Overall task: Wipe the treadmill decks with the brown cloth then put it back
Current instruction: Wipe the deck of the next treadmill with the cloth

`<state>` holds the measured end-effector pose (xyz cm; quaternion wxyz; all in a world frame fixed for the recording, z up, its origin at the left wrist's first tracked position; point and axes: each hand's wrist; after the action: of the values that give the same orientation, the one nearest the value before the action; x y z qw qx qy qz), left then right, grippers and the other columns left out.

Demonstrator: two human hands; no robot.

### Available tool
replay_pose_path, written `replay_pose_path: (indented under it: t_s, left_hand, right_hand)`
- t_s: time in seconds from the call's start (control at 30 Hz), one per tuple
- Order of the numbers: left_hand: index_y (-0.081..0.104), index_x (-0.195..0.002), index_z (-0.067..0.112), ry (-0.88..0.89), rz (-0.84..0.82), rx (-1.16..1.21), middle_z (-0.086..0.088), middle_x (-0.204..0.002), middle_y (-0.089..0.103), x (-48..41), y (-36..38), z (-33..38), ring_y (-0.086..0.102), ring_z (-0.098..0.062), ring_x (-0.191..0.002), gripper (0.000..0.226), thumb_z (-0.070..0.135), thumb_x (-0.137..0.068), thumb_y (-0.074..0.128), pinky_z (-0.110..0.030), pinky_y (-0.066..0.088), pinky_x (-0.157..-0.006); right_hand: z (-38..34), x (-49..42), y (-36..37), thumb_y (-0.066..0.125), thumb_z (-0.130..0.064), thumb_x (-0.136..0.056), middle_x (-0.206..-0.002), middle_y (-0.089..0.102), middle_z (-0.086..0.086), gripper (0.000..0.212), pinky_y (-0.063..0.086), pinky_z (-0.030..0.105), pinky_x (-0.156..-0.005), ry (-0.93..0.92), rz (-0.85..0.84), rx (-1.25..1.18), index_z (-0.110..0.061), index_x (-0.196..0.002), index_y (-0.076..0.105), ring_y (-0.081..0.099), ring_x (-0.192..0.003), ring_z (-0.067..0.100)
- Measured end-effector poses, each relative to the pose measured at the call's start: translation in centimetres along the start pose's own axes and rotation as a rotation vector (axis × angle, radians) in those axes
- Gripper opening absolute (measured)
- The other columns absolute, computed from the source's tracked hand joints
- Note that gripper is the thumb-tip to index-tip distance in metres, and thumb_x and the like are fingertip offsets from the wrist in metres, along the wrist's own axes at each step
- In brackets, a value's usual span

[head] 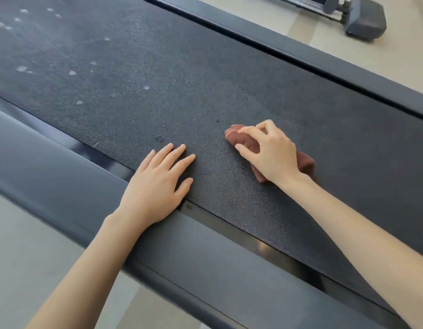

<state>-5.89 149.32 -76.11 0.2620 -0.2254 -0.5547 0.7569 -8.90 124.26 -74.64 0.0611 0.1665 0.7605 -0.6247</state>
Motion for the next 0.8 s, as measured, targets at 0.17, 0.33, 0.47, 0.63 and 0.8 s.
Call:
replay_pose_path:
  t_s: [0.17, 0.33, 0.47, 0.63, 0.8]
  left_hand:
    - [0.032, -0.144, 0.028, 0.046, -0.053, -0.007, 0.007, -0.155, 0.021, -0.9, 0.2, 1.1, 0.011, -0.014, -0.144, 0.064, 0.052, -0.087, 0.017, -0.037, 0.007, -0.118]
    - [0.029, -0.145, 0.031, 0.134, -0.088, 0.009, 0.011, -0.155, 0.017, -3.2, 0.9, 4.3, 0.008, -0.011, -0.144, 0.067, 0.054, -0.085, 0.012, -0.036, 0.005, -0.118]
    - [0.035, -0.143, 0.027, 0.129, -0.068, -0.017, 0.007, -0.153, 0.025, -3.3, 1.6, 5.1, 0.014, -0.016, -0.144, 0.059, 0.048, -0.090, 0.021, -0.043, 0.011, -0.117]
    - [0.041, -0.140, 0.027, 0.128, -0.049, -0.030, 0.007, -0.151, 0.031, -3.4, 1.9, 5.2, 0.021, -0.017, -0.142, 0.054, 0.045, -0.090, 0.030, -0.048, 0.021, -0.114]
    - [0.042, -0.140, 0.028, 0.105, -0.018, -0.064, 0.006, -0.150, 0.033, -3.1, 1.8, 5.1, 0.025, -0.017, -0.141, 0.055, 0.048, -0.090, 0.031, -0.046, 0.025, -0.113]
  right_hand:
    - [1.5, 7.7, -2.7, 0.061, -0.047, -0.079, -0.096, 0.059, -0.002, 0.029, 0.048, 0.029, -0.069, -0.302, -0.042, -0.118, -0.030, -0.101, 0.070, 0.059, -0.078, 0.016]
    - [7.3, 1.7, -1.9, 0.059, -0.050, -0.079, -0.099, 0.057, -0.002, 0.032, 0.050, 0.034, -0.072, -0.128, 0.007, -0.057, -0.033, -0.106, 0.067, 0.060, -0.090, 0.021]
    - [13.5, -8.1, 0.0, 0.057, -0.049, -0.086, -0.110, 0.054, 0.007, 0.036, 0.044, 0.041, -0.083, 0.212, 0.066, 0.089, -0.034, -0.118, 0.059, 0.055, -0.107, 0.033]
    - [11.7, -12.0, 1.2, 0.052, -0.050, -0.088, -0.116, 0.053, 0.012, 0.037, 0.044, 0.044, -0.087, 0.255, 0.029, 0.117, -0.029, -0.118, 0.058, 0.054, -0.108, 0.037]
    - [5.2, -1.3, -0.5, 0.059, -0.050, -0.080, -0.095, 0.056, 0.002, 0.030, 0.048, 0.032, -0.064, -0.208, 0.004, -0.029, -0.030, -0.101, 0.066, 0.060, -0.081, 0.023]
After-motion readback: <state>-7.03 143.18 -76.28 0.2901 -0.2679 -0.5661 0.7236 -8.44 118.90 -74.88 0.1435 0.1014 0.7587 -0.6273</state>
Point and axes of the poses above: each hand's wrist, its own x-axis away from the middle knuckle, its own y-axis out of the palm, z = x × y
